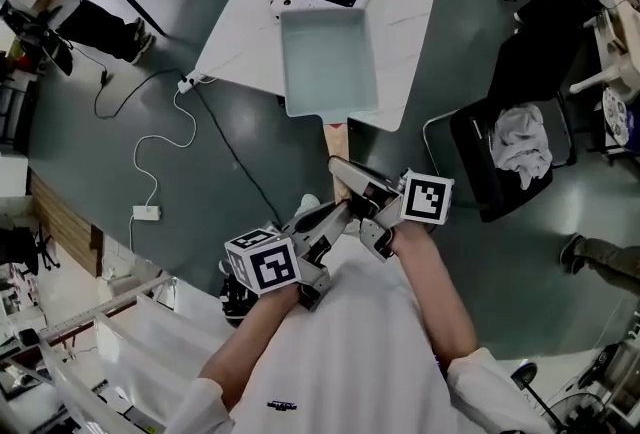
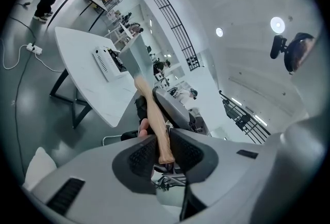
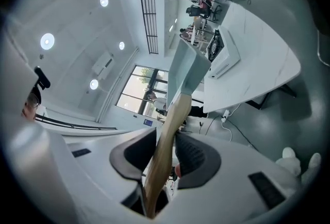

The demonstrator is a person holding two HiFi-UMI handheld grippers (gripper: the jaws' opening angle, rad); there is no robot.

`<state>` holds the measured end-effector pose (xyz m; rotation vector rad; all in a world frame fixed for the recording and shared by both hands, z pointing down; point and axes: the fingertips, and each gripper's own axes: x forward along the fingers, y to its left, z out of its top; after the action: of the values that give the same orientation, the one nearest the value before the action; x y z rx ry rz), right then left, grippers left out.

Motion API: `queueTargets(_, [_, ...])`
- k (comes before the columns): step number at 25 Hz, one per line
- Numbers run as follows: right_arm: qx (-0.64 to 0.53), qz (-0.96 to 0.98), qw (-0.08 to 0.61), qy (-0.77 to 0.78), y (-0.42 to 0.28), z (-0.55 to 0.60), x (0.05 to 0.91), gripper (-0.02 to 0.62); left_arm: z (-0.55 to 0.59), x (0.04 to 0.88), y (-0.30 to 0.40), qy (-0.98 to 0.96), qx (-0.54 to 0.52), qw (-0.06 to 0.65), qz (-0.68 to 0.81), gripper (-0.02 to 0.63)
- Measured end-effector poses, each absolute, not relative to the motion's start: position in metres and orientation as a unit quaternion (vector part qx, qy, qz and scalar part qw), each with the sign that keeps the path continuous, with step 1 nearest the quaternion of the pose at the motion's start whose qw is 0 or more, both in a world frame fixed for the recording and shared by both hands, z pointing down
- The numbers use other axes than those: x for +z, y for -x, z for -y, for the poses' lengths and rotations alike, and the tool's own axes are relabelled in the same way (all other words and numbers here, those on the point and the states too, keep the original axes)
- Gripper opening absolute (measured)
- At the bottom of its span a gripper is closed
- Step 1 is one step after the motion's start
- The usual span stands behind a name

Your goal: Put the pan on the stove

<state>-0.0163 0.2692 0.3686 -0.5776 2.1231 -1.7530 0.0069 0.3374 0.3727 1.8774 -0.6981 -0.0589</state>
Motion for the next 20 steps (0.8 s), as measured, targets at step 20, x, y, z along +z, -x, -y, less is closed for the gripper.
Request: queueTargets(20, [-0.622, -0.719, 0.196, 0.239, 0.01, -0.025, 0.377, 0.121, -0.095, 0.378, -0.006, -0.786, -0.009, 0.569, 0.241, 0.08])
